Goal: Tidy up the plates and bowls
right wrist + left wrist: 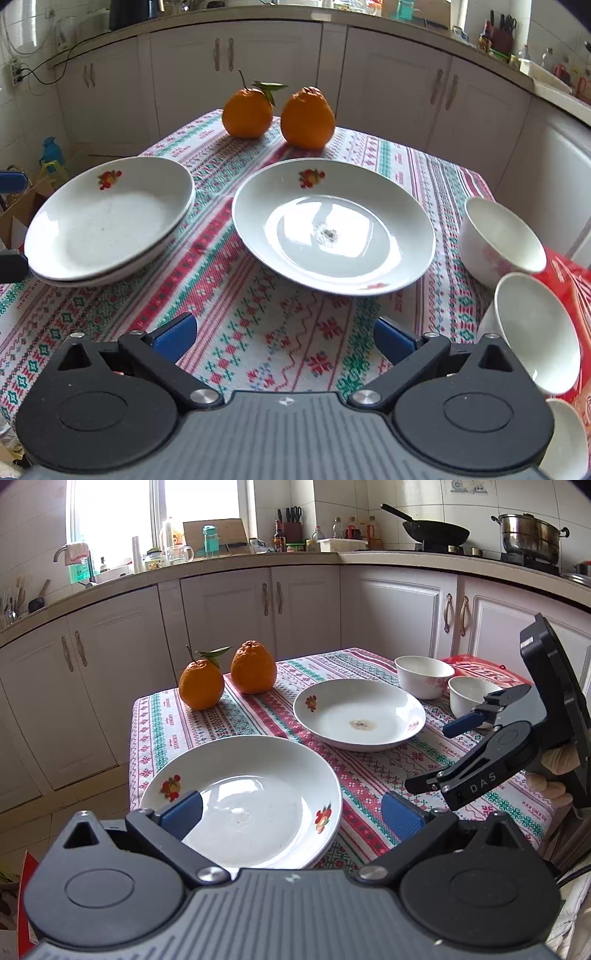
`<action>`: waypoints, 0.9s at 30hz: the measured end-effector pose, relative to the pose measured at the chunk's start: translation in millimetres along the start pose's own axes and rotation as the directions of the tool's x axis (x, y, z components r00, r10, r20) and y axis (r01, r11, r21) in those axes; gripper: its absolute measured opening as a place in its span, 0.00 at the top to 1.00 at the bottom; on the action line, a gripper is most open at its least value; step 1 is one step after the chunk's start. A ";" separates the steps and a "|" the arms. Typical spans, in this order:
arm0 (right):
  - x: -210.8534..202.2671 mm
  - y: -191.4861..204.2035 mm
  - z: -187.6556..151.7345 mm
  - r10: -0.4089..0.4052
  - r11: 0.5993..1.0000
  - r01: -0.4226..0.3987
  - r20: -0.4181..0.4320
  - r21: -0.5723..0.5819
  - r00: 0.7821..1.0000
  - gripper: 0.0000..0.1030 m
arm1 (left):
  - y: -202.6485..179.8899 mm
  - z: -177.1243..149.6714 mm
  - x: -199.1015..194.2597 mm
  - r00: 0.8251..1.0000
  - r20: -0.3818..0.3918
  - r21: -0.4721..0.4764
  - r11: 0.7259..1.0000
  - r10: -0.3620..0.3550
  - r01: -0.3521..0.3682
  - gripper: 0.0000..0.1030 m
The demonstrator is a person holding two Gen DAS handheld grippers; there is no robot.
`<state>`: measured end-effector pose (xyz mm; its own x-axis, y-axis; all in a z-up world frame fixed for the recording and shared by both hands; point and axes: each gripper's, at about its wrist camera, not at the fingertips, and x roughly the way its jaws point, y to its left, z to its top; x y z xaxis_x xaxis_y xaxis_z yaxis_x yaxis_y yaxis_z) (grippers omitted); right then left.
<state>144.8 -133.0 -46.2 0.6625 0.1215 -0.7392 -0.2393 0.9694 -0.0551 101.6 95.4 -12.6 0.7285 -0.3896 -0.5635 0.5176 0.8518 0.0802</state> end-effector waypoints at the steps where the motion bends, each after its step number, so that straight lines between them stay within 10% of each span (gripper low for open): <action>1: 2.5 -3.8 -4.4 -0.002 1.000 0.002 -0.007 0.013 1.000 0.00 | -2.5 2.5 2.5 1.000 -0.003 0.008 1.000 0.000 0.000 0.01; 27: 46.7 -36.3 3.5 -0.005 0.997 0.002 0.028 0.077 1.000 0.00 | 0.6 122.2 151.2 0.968 -0.130 0.109 0.968 -0.213 0.228 0.01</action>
<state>186.9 -161.8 -76.3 0.6831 0.1230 -0.7199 -0.1823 0.9832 -0.0050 266.9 -5.8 2.8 0.5366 -0.5132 -0.6698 0.7155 0.6975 0.0387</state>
